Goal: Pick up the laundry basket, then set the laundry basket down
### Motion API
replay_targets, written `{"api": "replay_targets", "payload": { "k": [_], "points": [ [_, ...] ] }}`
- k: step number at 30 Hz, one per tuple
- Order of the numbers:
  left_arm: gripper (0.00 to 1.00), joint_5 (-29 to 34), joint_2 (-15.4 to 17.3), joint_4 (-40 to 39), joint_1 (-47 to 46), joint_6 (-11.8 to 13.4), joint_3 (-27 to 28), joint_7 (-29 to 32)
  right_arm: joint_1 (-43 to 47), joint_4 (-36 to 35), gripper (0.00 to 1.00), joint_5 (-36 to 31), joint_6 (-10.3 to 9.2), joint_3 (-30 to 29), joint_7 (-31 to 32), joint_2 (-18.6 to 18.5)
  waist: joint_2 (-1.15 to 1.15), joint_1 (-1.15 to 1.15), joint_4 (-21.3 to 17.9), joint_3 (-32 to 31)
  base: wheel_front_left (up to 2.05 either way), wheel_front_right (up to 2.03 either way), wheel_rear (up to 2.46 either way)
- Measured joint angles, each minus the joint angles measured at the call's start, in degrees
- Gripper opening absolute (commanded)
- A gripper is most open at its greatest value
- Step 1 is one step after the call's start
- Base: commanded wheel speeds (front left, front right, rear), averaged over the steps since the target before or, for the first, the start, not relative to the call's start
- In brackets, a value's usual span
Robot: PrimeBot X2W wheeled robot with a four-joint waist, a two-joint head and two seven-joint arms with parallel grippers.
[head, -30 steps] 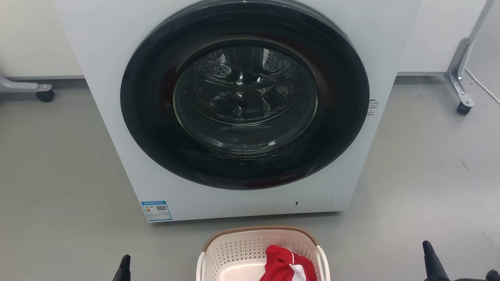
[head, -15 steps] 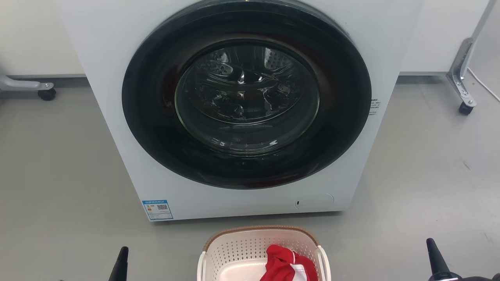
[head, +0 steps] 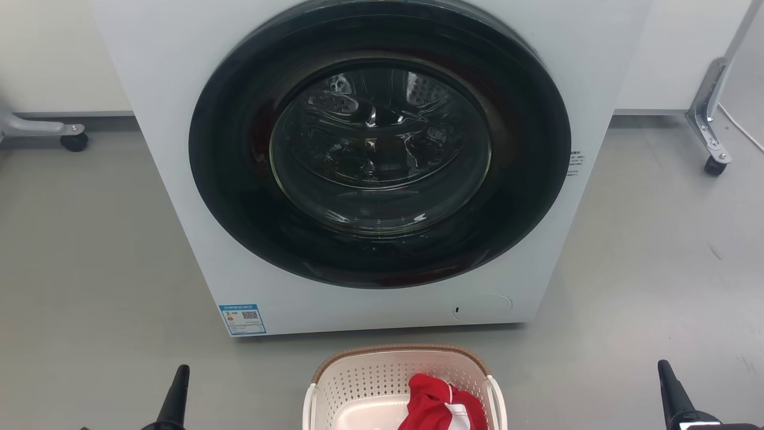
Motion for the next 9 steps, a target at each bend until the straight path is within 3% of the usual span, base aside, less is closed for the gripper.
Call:
{"api": "replay_targets", "payload": {
  "k": [9],
  "points": [
    [0.0, -6.84, -0.41, 1.33, -1.21, -1.49, 1.35, 1.0, -1.03, 0.97, 0.0, 6.54, 1.46, -2.13, 1.59, 1.07, 0.0, 0.0, 0.18, 0.09, 0.0, 0.0, 0.0]
  ]
}}
